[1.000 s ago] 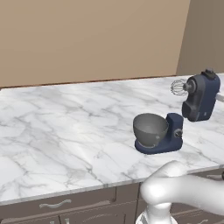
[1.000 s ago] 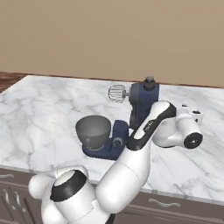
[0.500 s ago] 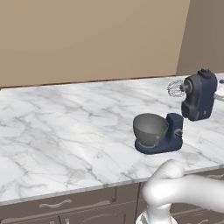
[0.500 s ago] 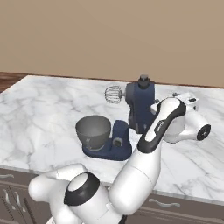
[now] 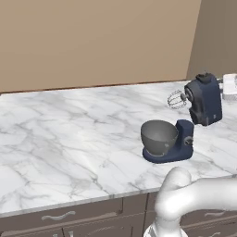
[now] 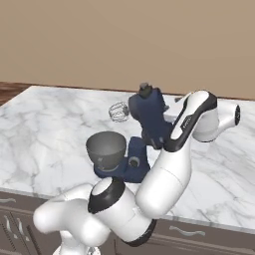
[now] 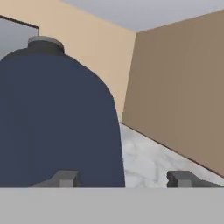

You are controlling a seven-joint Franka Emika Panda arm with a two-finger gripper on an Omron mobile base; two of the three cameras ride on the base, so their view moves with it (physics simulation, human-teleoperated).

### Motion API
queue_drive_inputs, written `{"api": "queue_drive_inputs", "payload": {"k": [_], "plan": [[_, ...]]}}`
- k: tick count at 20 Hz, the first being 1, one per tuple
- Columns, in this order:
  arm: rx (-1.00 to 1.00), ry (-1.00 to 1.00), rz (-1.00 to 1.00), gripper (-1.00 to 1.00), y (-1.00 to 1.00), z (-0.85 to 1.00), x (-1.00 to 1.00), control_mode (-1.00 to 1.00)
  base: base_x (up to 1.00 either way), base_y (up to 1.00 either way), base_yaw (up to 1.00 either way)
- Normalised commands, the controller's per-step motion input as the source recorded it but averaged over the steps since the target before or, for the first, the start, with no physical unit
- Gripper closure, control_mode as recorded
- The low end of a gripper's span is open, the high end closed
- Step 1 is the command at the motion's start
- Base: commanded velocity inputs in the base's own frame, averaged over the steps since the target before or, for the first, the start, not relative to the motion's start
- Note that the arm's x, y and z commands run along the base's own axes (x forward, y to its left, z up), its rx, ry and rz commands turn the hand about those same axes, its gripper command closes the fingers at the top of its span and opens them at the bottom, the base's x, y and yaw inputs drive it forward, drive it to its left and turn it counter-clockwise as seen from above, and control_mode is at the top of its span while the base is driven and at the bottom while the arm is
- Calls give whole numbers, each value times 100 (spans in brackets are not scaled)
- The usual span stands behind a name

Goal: Close the stand mixer head.

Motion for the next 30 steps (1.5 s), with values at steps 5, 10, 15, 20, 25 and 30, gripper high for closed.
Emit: {"api": "queue_drive_inputs", "payload": {"k": [5,10,15,20,25,30], "plan": [[-16,6,34,-100,100,-84,11,-100,0,0,0],[-32,0,19,-100,100,-100,8,-100,0,0,0],[-45,-7,9,-100,100,-100,4,-100,0,0,0],[-46,-15,5,-100,100,-50,-4,-100,0,0,0],[-35,-19,0,-100,100,18,-9,-100,0,0,0],[-22,-17,0,-100,81,47,-32,-100,0,0,0]]}}
